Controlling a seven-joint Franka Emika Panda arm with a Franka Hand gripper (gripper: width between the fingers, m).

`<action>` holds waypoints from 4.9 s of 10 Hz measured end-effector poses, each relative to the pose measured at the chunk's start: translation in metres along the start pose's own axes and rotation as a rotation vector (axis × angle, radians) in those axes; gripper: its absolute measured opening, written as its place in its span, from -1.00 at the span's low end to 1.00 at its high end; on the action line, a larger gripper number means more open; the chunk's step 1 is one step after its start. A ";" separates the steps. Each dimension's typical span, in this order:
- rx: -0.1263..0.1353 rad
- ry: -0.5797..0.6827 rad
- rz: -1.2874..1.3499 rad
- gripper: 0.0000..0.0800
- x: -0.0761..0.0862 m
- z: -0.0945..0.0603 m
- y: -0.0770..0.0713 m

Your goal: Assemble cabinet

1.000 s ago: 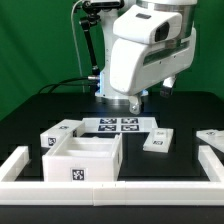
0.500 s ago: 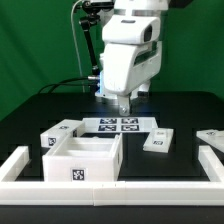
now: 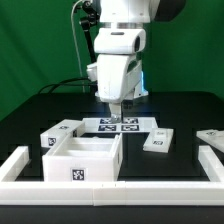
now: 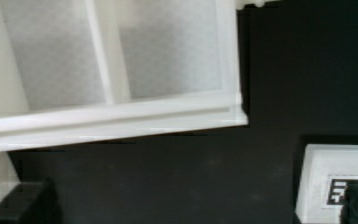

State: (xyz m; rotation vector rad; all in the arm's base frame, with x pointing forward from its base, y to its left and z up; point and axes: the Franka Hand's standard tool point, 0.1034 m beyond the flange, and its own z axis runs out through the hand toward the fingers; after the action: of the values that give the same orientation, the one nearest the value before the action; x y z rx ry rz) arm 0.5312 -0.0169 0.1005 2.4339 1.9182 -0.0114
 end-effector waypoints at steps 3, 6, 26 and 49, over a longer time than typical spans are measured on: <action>-0.035 0.016 -0.139 1.00 -0.018 0.013 -0.012; -0.027 0.021 -0.168 1.00 -0.039 0.032 -0.027; 0.045 0.029 -0.135 -0.91 -0.041 0.083 -0.032; 0.049 0.052 -0.218 -0.91 0.101 0.077 -0.035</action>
Offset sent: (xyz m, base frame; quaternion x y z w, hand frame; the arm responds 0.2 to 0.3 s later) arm -0.0417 -0.0061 -0.0206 -0.0557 0.0731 -0.1234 0.9881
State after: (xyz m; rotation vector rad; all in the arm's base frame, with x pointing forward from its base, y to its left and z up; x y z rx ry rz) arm 0.5226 0.0865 0.0196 2.2623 2.2216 -0.0016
